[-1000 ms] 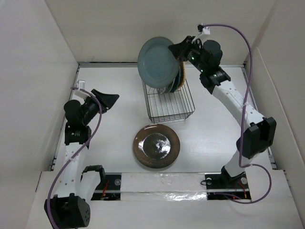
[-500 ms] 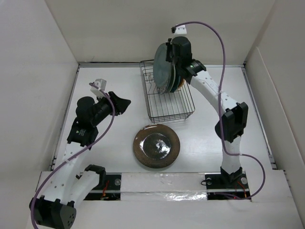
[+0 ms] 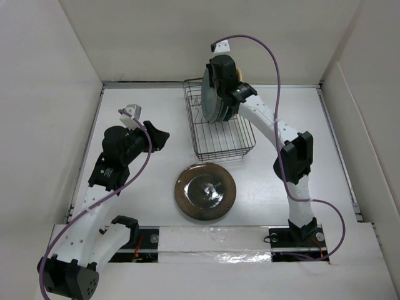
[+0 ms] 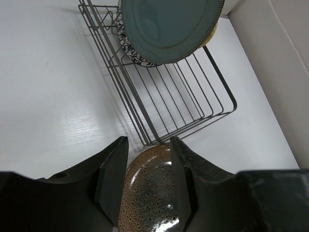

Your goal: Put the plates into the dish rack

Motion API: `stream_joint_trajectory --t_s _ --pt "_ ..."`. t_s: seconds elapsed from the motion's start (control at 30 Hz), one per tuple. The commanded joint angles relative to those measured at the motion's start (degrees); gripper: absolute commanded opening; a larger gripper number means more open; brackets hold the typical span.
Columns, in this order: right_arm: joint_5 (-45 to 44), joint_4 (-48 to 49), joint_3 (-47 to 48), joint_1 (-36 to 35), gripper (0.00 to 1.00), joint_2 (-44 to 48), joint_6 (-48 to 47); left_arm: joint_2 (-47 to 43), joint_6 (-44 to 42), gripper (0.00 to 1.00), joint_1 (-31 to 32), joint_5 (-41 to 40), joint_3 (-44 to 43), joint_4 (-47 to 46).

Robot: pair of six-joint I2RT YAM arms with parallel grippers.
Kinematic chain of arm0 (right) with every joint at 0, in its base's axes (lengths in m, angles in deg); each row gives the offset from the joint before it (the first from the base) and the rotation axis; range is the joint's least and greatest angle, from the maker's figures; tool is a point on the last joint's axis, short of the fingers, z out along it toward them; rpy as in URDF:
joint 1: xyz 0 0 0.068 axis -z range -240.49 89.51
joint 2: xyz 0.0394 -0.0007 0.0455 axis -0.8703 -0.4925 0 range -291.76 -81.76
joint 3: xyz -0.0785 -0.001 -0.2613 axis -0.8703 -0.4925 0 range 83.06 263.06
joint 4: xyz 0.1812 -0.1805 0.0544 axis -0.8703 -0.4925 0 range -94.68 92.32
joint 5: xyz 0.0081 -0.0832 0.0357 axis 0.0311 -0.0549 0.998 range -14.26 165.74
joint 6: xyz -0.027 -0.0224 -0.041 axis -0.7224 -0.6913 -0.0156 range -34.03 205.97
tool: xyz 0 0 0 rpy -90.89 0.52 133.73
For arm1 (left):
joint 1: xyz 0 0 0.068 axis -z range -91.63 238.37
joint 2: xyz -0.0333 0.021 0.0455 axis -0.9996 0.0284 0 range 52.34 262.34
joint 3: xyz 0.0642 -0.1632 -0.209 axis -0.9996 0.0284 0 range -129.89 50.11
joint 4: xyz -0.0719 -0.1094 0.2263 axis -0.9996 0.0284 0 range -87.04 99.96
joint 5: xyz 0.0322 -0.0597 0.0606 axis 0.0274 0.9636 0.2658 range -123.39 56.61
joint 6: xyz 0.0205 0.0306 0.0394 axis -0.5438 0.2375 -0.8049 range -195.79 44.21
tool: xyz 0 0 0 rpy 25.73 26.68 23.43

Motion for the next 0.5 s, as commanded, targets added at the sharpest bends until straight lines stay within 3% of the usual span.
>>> stream_joint_trajectory --t_s 0.0,0.2,0.47 --pt "-4.4 9.4 5.4 -0.7 0.0 2.2 -4.7 0.0 -1.1 0.37 0.3 -0.8 -1.9 -1.1" --pt "-4.0 7.9 10.6 -0.7 0.0 2.1 -5.7 0.6 -1.0 0.37 0.3 -0.6 -1.7 -1.3" --pt "-3.3 8.3 7.4 -0.1 0.0 0.6 -4.3 1.0 -1.0 0.38 0.3 -1.0 -1.8 -1.2"
